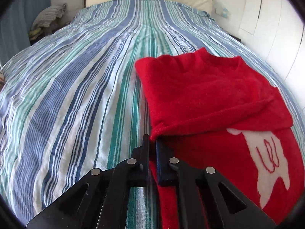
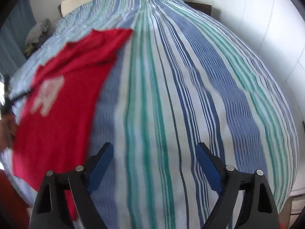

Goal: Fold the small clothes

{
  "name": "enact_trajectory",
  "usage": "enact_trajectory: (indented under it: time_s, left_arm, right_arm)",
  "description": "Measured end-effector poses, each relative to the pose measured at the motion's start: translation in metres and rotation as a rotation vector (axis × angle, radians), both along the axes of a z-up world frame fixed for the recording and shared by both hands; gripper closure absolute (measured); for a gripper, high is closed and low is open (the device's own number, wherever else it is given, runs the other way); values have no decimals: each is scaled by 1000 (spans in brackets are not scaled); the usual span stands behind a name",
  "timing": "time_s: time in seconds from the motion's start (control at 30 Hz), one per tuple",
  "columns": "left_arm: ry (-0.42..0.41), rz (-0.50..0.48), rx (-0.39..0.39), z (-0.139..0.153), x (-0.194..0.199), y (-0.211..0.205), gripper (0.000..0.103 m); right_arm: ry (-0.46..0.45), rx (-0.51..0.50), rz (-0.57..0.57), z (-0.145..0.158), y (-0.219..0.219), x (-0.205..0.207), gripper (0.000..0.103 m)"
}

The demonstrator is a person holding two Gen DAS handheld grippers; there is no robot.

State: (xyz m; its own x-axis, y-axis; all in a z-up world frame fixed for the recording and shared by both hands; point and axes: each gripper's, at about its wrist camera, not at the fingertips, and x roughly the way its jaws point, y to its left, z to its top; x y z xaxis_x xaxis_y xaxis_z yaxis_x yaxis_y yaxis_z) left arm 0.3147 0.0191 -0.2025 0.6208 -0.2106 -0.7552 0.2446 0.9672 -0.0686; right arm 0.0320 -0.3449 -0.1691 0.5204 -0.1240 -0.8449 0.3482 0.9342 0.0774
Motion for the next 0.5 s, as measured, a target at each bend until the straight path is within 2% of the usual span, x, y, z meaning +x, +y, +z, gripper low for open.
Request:
enact_trajectory:
  time_s: [0.1, 0.17, 0.23, 0.3, 0.43, 0.5]
  left_arm:
    - [-8, 0, -4, -2, -3, 0, 99]
    - [-2, -1, -10, -5, -2, 1, 99]
    - [4, 1, -17, -8, 1, 2, 99]
    - [4, -1, -17, -10, 1, 2, 98]
    - [6, 1, -37, -13, 1, 4, 98]
    - [5, 3, -50, -14, 1, 5, 98]
  right_arm:
    - [-72, 186, 41, 37, -13, 50, 24]
    - [-109, 361, 54, 47, -23, 97, 25]
    - [-94, 535, 48, 39, -30, 146, 30]
    - [-47, 709, 4, 19, -32, 194, 32]
    - [-2, 908, -84, -18, -15, 246, 36]
    - [5, 926, -114, -30, -4, 261, 38]
